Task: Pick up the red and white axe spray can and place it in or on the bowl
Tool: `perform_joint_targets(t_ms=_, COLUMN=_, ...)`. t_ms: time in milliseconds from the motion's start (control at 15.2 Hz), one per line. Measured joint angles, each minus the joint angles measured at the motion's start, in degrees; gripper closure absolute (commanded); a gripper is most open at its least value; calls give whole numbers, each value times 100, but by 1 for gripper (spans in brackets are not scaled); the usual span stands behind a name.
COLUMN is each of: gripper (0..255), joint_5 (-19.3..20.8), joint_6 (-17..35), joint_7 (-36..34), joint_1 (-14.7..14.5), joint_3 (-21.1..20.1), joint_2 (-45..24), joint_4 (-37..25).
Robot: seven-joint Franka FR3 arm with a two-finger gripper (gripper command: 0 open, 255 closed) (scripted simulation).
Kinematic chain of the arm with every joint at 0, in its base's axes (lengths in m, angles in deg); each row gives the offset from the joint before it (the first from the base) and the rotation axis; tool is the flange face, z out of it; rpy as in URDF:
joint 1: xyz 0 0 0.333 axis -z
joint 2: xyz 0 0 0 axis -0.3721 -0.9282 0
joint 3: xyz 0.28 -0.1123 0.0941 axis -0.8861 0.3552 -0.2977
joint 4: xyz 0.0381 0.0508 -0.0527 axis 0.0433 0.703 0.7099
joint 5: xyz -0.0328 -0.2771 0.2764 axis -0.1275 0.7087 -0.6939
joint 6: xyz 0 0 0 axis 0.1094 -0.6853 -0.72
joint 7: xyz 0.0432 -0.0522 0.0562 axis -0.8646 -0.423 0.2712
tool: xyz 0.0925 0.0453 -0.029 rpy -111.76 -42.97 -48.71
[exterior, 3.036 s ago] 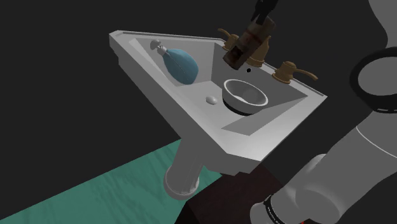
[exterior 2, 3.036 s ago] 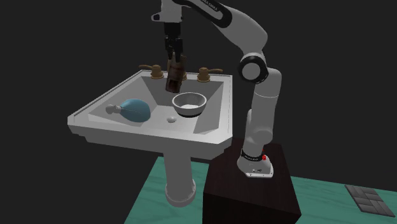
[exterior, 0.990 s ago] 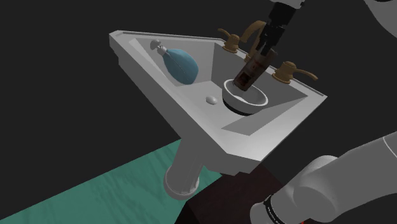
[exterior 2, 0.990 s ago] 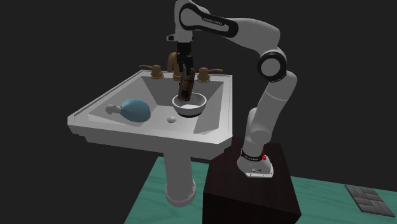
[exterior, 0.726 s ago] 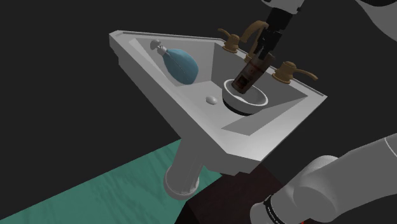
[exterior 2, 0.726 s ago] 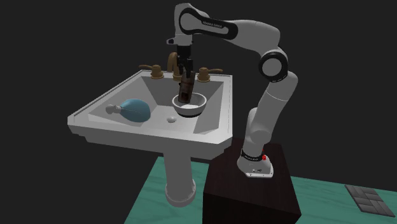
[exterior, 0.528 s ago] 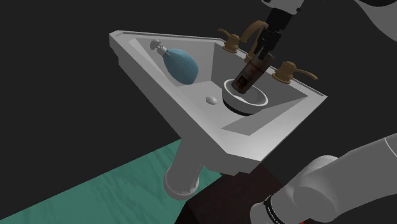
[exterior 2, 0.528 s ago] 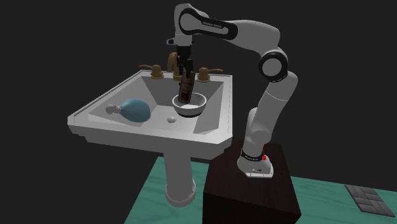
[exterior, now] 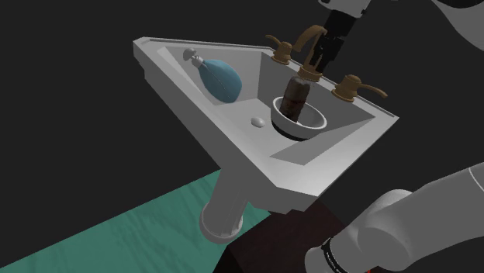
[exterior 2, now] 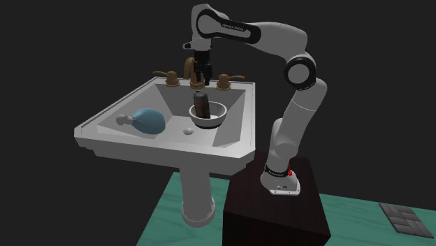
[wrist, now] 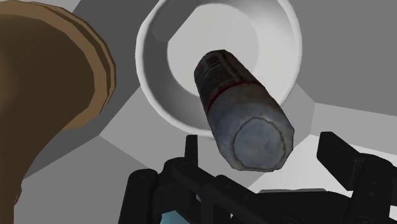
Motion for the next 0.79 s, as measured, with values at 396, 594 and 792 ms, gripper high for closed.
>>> perform_joint_targets(t_ms=396, gripper=0, joint_5=-82, joint_6=-851, joint_7=70, joint_1=20, joint_3=89, joint_2=-403, joint_4=-1098)
perform_joint_targets(t_ms=594, gripper=0, joint_5=-94, joint_6=-961, joint_7=60, joint_1=19, joint_3=98, joint_2=-471, joint_4=-1263)
perform_joint_targets(t_ms=792, gripper=0, joint_5=-97, joint_6=-987, joint_7=68, joint_1=19, joint_3=104, joint_2=-483, joint_4=-1290)
